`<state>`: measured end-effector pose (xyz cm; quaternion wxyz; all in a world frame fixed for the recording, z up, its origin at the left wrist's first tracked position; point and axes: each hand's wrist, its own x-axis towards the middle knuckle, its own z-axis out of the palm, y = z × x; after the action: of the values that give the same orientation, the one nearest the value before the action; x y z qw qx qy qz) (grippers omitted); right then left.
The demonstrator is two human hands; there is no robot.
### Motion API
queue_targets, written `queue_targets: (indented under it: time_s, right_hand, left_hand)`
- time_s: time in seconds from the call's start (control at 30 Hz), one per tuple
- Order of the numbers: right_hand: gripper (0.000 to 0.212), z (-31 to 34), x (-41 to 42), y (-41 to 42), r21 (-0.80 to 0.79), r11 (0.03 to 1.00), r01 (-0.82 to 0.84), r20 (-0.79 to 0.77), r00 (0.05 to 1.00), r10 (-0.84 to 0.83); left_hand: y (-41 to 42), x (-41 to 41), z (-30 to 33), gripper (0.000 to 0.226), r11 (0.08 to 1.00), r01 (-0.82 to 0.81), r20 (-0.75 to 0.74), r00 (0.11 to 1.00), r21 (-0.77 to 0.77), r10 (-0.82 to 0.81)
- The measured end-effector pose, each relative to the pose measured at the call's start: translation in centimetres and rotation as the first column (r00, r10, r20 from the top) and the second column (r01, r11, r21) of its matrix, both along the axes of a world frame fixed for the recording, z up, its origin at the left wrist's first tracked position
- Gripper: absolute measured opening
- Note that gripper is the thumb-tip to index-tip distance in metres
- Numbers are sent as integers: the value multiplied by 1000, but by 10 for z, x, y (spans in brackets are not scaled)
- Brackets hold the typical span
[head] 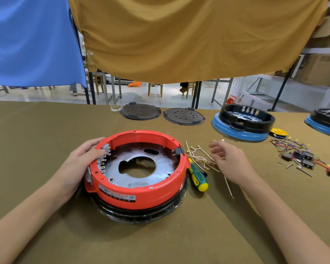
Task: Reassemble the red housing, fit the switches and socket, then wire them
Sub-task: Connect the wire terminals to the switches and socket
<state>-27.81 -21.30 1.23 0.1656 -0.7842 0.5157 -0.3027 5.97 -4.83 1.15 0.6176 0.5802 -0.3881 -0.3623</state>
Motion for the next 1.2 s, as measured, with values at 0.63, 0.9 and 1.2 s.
queue_targets:
  time_s: [0.63,0.9,1.2]
  right_hand:
    - [13,4,10,4,-313,949,43,178,984,14]
    - [15,18,22,6,-258,950,176,607,795,18]
    - [13,39,59,29,-556,822,-122,232,927,295]
  left_hand:
    - [0,-5,3,30,1000,-1,0,1000,-7,1]
    - [1,-3,1,30,1000,14,30,999,-19,-14]
    - [-2,-2,1,32,1000,-26,92,995,-3,26]
